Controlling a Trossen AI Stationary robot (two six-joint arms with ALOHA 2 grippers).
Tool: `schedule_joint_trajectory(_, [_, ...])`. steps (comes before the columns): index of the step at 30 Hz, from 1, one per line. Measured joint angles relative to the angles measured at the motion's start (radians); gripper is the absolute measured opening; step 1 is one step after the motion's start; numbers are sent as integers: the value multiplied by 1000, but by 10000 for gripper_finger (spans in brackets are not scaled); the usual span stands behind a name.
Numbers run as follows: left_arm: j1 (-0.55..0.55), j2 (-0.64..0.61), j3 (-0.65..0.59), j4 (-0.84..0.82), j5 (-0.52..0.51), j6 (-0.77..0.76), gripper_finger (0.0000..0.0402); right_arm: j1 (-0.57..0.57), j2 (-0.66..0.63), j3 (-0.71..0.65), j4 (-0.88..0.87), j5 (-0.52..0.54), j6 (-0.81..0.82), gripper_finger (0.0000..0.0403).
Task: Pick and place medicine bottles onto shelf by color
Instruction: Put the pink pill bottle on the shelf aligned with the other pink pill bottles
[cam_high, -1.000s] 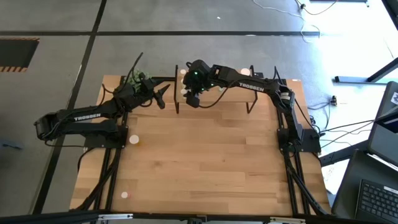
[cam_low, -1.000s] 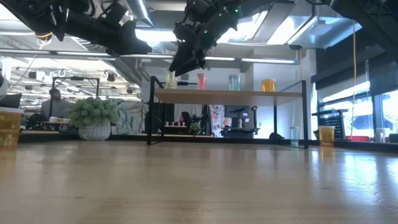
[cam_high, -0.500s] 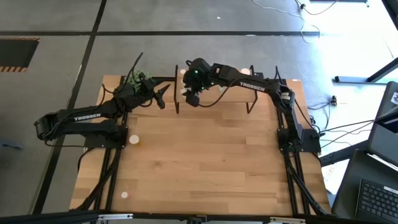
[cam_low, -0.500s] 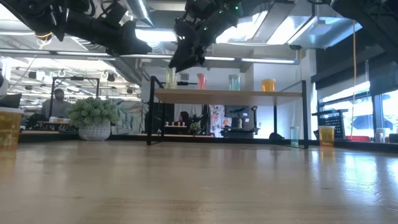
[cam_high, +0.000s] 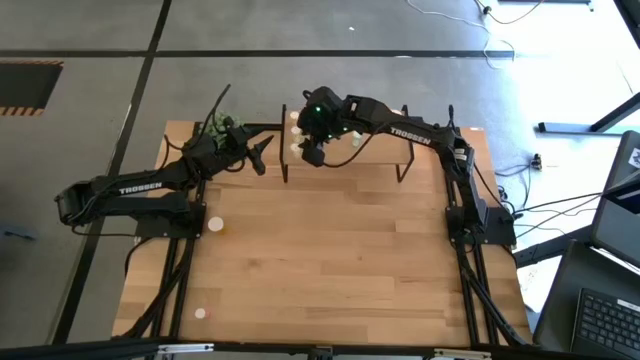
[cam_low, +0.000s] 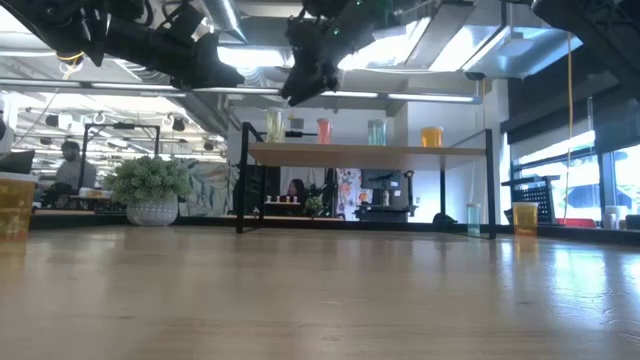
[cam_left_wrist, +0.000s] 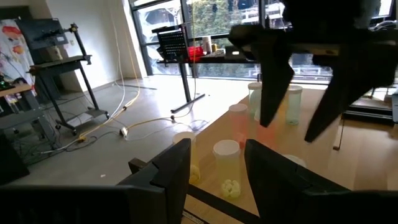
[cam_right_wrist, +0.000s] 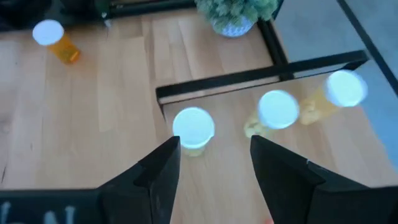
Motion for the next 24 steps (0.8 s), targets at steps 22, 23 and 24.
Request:
schedule_joint_trajectory(22, [-107, -153, 100, -334, -34, -16, 147, 11, -118, 210, -269, 153, -46, 198])
schedule_joint_trajectory(23, [-110, -161, 123, -392, -35, -19, 147, 11, -131, 210, -282, 169, -46, 198])
schedule_joint_trajectory(24, [-115, -165, 149, -446, -35, -30, 147, 14, -140, 210, -296, 180, -47, 198])
